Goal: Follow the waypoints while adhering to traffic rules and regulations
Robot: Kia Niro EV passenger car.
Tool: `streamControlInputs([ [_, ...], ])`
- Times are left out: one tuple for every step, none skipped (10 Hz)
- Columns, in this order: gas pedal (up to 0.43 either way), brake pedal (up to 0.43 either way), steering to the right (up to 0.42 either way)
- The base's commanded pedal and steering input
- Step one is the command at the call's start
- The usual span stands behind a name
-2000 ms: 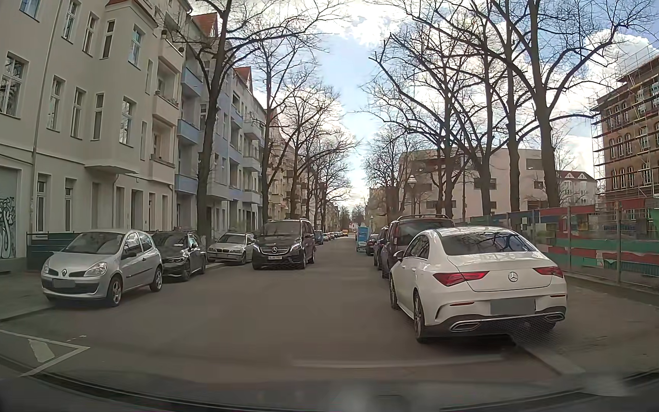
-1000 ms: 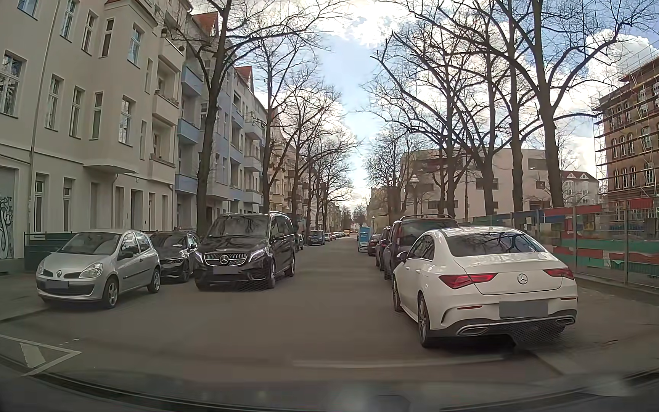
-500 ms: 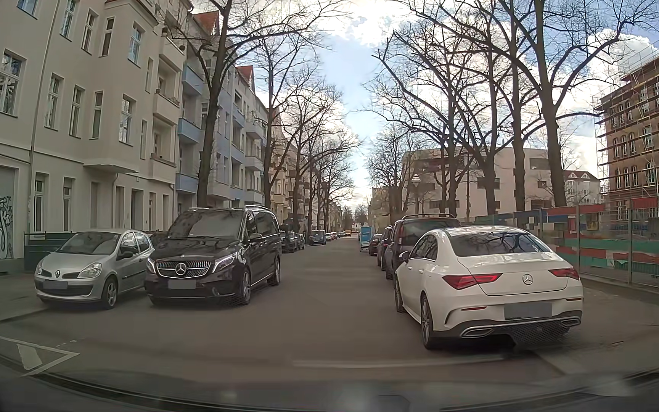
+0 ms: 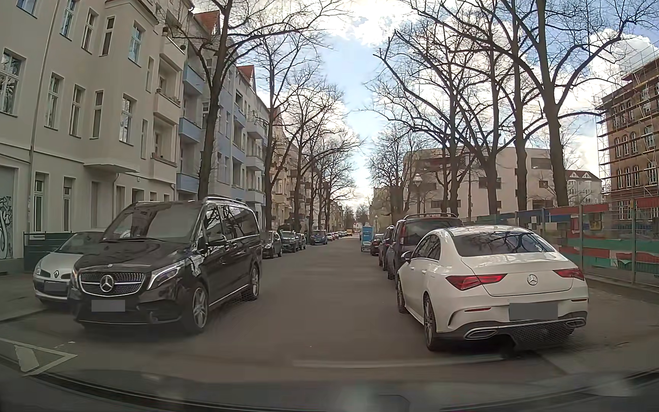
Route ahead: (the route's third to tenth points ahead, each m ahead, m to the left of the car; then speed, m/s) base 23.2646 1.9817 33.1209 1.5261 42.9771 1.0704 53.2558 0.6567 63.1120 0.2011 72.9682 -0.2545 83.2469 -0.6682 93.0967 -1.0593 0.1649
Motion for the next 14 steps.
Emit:
streamControlInputs([
  [0.0,0.037,-0.179],
  [0.0,0.037,-0.192],
  [0.0,0.037,-0.213],
  [0.028,0.037,-0.232],
  [0.028,0.037,-0.245],
  [0.039,0.03,-0.258],
  [0.118,0.037,-0.287],
  [0.177,0.03,-0.322],
  [0.197,0.037,-0.382],
  [0.209,0.03,-0.424],
  [0.22,0.037,-0.436],
  [0.24,0.03,-0.43],
  [0.26,0.03,-0.418],
  [0.28,0.037,-0.398],
])
